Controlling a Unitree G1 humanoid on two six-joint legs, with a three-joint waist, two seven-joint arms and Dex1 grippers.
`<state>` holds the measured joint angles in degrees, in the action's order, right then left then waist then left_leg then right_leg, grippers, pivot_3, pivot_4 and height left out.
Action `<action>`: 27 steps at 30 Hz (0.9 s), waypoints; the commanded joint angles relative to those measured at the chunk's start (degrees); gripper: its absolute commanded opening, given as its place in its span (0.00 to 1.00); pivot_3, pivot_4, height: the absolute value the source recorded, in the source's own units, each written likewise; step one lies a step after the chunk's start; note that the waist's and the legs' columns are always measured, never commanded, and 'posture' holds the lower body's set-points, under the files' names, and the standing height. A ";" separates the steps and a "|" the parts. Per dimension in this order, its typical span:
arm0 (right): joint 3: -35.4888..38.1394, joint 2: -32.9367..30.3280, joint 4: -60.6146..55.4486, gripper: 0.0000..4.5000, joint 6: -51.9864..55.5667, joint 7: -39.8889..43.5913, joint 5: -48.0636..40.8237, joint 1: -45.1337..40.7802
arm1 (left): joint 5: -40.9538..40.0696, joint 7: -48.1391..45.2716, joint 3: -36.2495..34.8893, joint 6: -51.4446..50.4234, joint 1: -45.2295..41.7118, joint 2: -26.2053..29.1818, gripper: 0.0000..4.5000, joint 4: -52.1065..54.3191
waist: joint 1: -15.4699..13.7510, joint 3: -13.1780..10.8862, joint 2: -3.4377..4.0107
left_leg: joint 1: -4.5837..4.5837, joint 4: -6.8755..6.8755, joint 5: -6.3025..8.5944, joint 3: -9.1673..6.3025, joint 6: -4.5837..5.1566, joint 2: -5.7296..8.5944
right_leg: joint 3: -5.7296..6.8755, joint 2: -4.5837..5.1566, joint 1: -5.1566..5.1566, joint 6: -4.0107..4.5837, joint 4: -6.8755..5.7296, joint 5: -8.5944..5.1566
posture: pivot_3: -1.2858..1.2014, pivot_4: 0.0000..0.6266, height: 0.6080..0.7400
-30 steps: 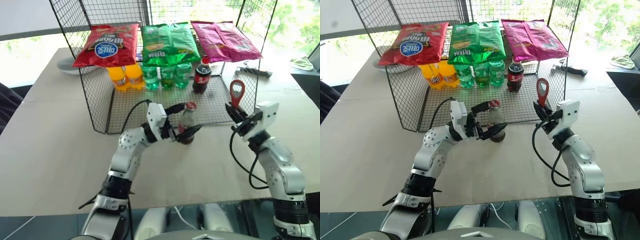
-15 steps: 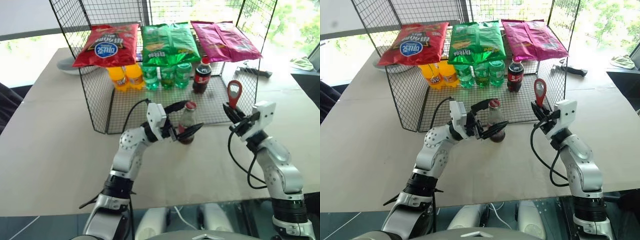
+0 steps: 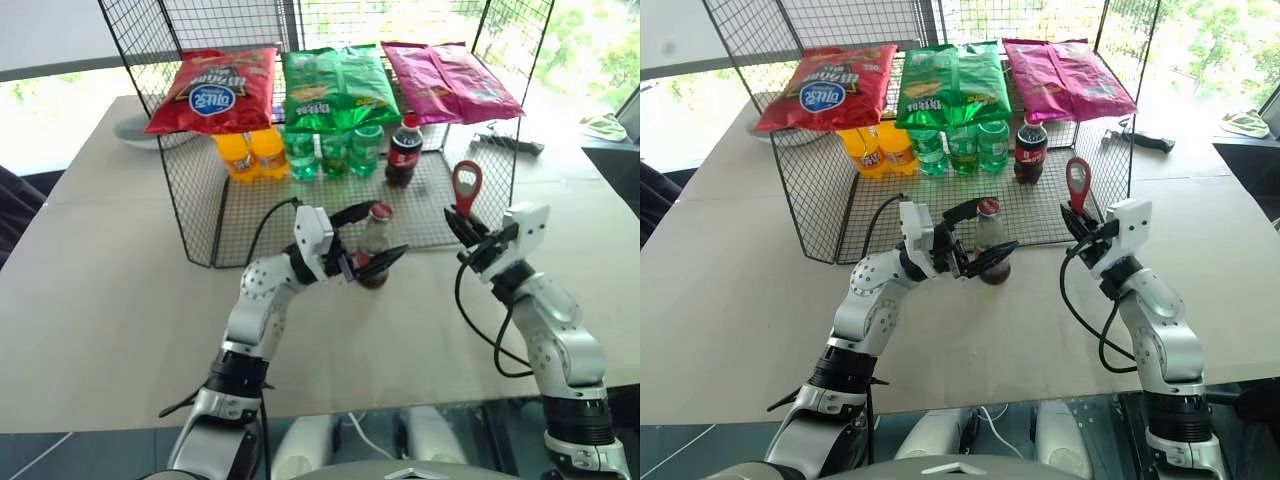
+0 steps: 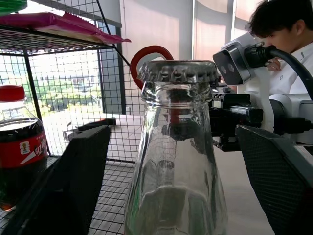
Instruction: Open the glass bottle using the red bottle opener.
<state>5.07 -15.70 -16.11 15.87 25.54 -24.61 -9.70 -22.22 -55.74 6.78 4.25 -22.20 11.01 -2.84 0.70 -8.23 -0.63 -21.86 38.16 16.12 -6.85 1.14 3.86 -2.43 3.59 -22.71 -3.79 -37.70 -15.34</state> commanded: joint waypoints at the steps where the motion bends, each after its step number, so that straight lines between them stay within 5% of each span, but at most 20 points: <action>1: -1.09 -0.75 -2.08 0.00 -1.36 0.93 1.07 -1.62 | 0.16 0.28 0.09 1.32 0.21 -0.07 0.83 0.96 | 0.02 0.00 0.00 | 0.00 0.00 0.00 0.00 0.00 0.00 | 0.00 0.00 0.00 0.00 0.00 0.00 | 0.52 0.24 1.00; 27: -1.34 -1.17 -1.61 0.00 -1.72 1.90 1.80 -1.31 | 0.36 1.11 -0.28 1.93 0.38 -0.62 0.83 0.41 | -0.01 0.00 0.00 | 0.00 0.00 0.00 0.00 0.00 0.00 | 0.00 0.00 0.00 0.00 0.01 0.00 | 0.52 0.24 1.00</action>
<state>2.99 -16.57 -16.14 15.44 27.10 -22.61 -10.60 -20.72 -54.69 7.04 5.36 -21.47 10.68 -2.93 0.69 -8.23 -0.63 -21.86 38.16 16.12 -6.86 1.14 3.86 -2.43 3.60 -22.71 -3.79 -37.68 -15.34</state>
